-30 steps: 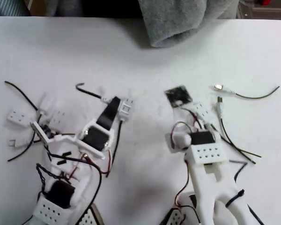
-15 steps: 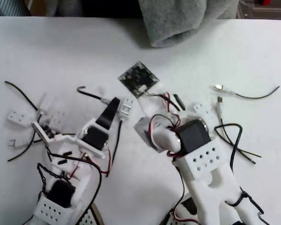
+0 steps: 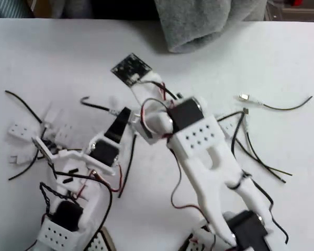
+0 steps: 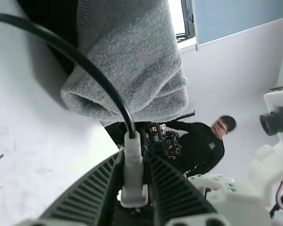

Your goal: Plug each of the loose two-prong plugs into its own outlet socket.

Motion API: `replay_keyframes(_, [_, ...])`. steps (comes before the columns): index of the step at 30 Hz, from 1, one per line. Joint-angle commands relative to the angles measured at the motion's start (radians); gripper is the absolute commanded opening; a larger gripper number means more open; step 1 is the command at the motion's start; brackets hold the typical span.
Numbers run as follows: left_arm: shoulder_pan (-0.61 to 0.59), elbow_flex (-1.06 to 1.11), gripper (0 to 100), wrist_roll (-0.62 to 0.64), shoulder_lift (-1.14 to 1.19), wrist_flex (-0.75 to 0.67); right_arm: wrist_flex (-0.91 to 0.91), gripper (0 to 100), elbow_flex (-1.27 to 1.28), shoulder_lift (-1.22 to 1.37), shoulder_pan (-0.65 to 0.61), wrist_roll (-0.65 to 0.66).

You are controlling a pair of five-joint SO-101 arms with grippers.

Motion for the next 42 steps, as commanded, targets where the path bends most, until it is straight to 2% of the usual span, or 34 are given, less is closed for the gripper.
replay_keyframes(1, [0.001,-0.006,3,0.009,-0.01,-0.017,-0.001,36.1,-0.144,0.076,0.018,-0.003])
replay_keyframes(7, [0.005,-0.005,3,0.009,-0.01,-0.015,0.002,36.1,-0.27,0.191,0.064,0.002])
replay_keyframes(16, [0.001,-0.002,3,0.009,-0.01,-0.015,0.099,36.1,-0.29,0.206,0.081,0.009])
replay_keyframes(26, [0.004,0.012,3,0.009,-0.01,-0.015,0.174,36.1,-0.284,0.15,0.285,0.144])
replay_keyframes(32, [0.004,0.012,3,0.009,-0.01,-0.015,0.234,36.1,-0.282,0.14,0.136,0.152])
replay_keyframes(36, [0.001,0.012,3,0.009,-0.01,-0.015,0.225,36.1,-0.287,0.157,0.045,0.095])
replay_keyframes(42, [0.001,0.012,3,0.009,-0.01,-0.015,0.156,36.1,-0.29,0.226,0.053,0.086])
